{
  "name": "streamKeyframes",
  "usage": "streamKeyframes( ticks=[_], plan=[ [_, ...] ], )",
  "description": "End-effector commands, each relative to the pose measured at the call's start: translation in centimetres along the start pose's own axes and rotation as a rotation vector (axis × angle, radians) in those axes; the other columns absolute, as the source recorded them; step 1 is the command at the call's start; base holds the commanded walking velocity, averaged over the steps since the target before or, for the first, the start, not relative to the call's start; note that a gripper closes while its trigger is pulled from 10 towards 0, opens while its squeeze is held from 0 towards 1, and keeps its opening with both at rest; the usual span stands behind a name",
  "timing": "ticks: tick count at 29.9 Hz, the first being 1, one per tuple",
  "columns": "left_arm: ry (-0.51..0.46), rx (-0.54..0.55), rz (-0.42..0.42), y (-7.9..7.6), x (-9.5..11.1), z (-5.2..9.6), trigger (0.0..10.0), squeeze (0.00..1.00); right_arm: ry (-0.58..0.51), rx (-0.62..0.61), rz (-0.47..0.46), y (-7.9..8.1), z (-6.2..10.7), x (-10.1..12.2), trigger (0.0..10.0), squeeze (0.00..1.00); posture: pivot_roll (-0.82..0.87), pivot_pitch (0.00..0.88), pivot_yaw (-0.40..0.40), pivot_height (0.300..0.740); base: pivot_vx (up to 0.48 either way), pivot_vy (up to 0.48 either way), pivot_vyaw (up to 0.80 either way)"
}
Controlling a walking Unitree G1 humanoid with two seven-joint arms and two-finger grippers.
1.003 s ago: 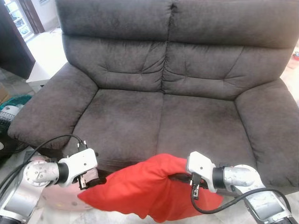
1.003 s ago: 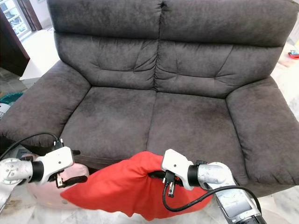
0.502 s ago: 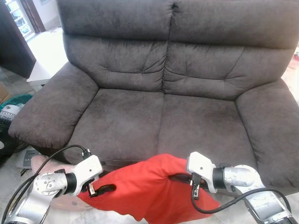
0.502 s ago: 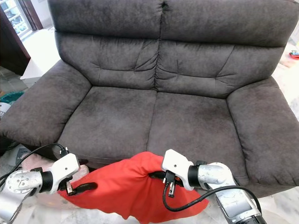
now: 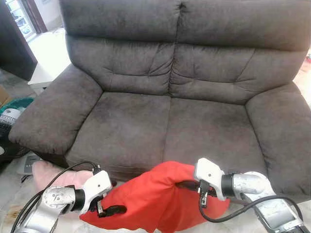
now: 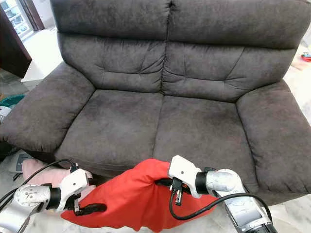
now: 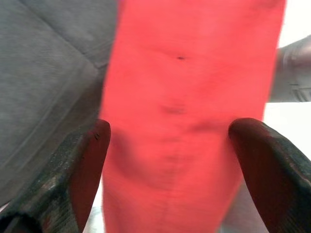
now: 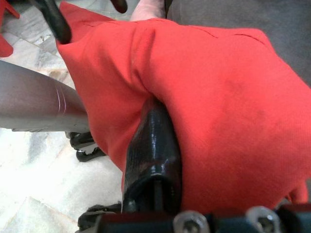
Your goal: Move the pillow to the sofa from floor
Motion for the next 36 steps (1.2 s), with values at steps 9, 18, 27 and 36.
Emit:
streamKeyframes(
  ticks=[9,18,27,36],
  plan=[
    [0.074,-0.073,-0.013,-1.0,-0.8,0.5,10.0,0.00,-0.079,-0.027,0.085,-1.2,0.2,2.4,10.0,0.00,0.15,0.082,-0.020,0.740,0.000,0.000,0.00],
    [0.028,0.071,-0.095,0.6,-0.3,-0.1,10.0,0.00,-0.078,-0.031,0.086,-1.2,0.4,2.4,10.0,0.00,0.14,0.080,-0.019,0.740,0.000,0.000,0.00],
    [-0.001,0.056,-0.081,0.6,-0.1,0.0,10.0,1.00,-0.075,-0.032,0.086,-1.3,0.4,2.3,10.0,0.00,0.15,0.076,-0.020,0.740,0.000,0.000,0.00],
    [0.041,0.079,-0.052,1.1,-2.0,-0.1,10.0,1.00,-0.074,-0.035,0.089,-1.5,0.6,2.4,10.0,0.00,0.14,0.071,-0.020,0.740,0.000,0.000,0.00]
  ],
)
Point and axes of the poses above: a point about 5 cm out from each wrist's last joint towards the gripper, its own z axis pointing back from the gripper into the wrist, its own x axis along the axis of the wrist's last joint, y = z × x, the point moved 4 cm from there along -z, pointing out of the wrist towards the gripper, and after that the axes turned 10 degrees about z, right-handed, at the moved point
